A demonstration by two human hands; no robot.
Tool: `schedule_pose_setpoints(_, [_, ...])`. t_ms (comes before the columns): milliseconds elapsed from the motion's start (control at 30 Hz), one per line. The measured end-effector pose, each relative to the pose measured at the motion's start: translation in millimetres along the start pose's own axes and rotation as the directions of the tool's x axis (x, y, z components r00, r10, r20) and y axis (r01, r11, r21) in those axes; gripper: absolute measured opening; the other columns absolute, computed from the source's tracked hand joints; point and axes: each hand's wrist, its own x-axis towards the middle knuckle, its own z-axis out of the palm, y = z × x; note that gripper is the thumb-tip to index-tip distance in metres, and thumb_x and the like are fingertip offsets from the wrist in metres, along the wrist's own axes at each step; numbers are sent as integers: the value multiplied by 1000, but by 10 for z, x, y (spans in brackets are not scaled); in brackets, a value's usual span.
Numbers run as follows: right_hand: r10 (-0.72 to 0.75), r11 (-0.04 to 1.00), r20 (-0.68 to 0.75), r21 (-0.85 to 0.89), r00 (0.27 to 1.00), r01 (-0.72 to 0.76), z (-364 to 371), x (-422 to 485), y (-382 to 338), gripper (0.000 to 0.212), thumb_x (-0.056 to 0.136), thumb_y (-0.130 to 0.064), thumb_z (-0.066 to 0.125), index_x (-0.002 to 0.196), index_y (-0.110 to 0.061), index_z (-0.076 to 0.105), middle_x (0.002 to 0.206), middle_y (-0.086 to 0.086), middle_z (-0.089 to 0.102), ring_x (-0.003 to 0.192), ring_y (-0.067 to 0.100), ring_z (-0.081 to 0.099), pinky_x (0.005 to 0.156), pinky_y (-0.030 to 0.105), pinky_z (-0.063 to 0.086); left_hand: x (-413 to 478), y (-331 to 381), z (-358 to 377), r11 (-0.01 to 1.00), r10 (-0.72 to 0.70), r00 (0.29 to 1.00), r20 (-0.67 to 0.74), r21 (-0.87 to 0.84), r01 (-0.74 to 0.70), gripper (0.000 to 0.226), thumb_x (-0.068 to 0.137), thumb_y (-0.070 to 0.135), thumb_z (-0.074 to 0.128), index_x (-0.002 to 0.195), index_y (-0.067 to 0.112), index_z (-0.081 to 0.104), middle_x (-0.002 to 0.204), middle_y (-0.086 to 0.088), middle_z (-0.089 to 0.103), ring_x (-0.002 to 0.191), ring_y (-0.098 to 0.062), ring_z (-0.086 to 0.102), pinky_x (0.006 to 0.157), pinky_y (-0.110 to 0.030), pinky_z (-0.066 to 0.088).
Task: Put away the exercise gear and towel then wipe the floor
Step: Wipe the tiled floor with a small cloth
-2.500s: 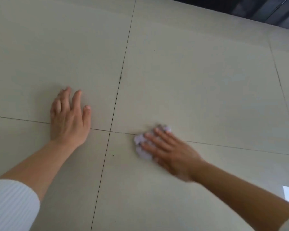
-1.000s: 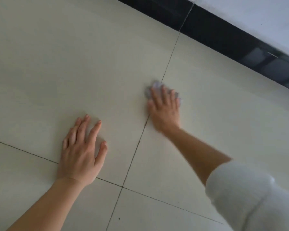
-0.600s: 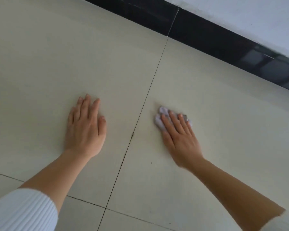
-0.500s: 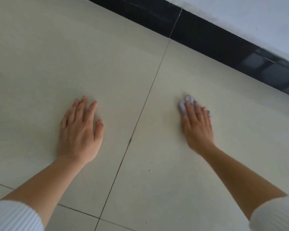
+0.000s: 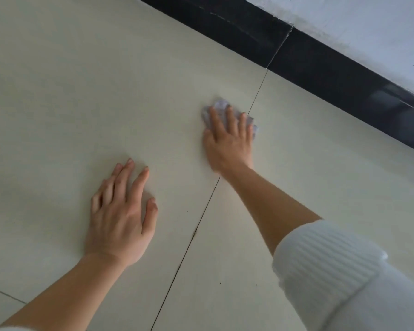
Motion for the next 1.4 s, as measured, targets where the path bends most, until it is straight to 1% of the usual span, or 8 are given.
schedule_pose_setpoints(167, [-502, 856, 141, -65, 853, 514, 42, -374, 7, 51, 101, -45, 18, 152, -40, 15, 163, -2, 4, 149, 26, -8, 119, 39, -12, 15, 19, -21, 1000, -16, 1000, 15, 5, 16, 58, 85, 39, 32, 138, 18, 41, 149, -11, 35, 136, -27, 29, 104, -44, 24])
schedule_pose_setpoints(300, [-636, 742, 253, -57, 729, 668, -3, -763, 487, 48, 102, -44, 19, 150, -39, 24, 161, -5, 14, 150, 22, -3, 120, 37, -7, 10, 32, -34, 999, -33, 999, 30, 11, 33, 58, 85, 39, 31, 138, 17, 41, 150, -11, 34, 137, -28, 28, 105, -43, 22])
schedule_pose_setpoints(500, [-154, 978, 142, -119, 978, 171, -267, -524, 1117, 54, 96, -55, 1, 148, -44, -8, 162, -4, -9, 146, 18, -19, 116, 31, -17, 19, 65, -58, 999, -51, 997, 62, 17, 50, 58, 85, 39, 31, 138, 16, 40, 150, -11, 32, 137, -29, 27, 102, -46, 25])
schedule_pose_setpoints(633, [78, 997, 168, -23, 983, -75, -294, -193, 793, 53, 102, -48, 14, 151, -43, -6, 161, -3, -17, 145, 27, -23, 116, 40, -15, 21, 49, -51, 999, -45, 996, 77, 20, 43, 58, 85, 39, 32, 138, 17, 40, 151, -11, 32, 137, -27, 25, 101, -43, 23])
schedule_pose_setpoints(967, [-286, 953, 255, -24, 924, 301, -82, -702, 164, 51, 102, -49, 18, 149, -48, 0, 161, -6, -16, 144, 20, -27, 114, 35, -22, 17, 30, -43, 1000, -27, 996, 88, -6, 27, 59, 84, 38, 34, 139, 17, 42, 151, -11, 32, 137, -28, 28, 101, -43, 24])
schedule_pose_setpoints(1233, [-247, 964, 241, -32, 939, 262, 229, -2201, 149, 51, 100, -53, 20, 149, -50, 7, 160, -14, -11, 146, 15, -21, 118, 35, -14, 12, 5, -47, 995, 23, 995, 97, -96, -14, 58, 87, 36, 32, 140, 13, 39, 151, -15, 31, 140, -31, 24, 106, -49, 23])
schedule_pose_setpoints(1333, [46, 996, 153, -86, 987, -33, 254, -2508, 354, 51, 97, -57, 5, 147, -54, -7, 158, -17, -20, 144, 10, -25, 119, 35, -11, -7, -12, -40, 991, 55, 994, 97, -130, -42, 56, 89, 31, 35, 141, 11, 38, 151, -17, 29, 141, -33, 22, 109, -49, 19])
schedule_pose_setpoints(1400, [356, 934, 85, -37, 931, -354, 285, -2734, 526, 54, 92, -62, -2, 145, -56, -11, 158, -18, -19, 145, 11, -23, 120, 37, -8, -14, -37, -59, 988, 98, 986, 138, -131, -80, 56, 93, 28, 38, 145, 10, 31, 154, -18, 21, 143, -32, 15, 111, -47, 13])
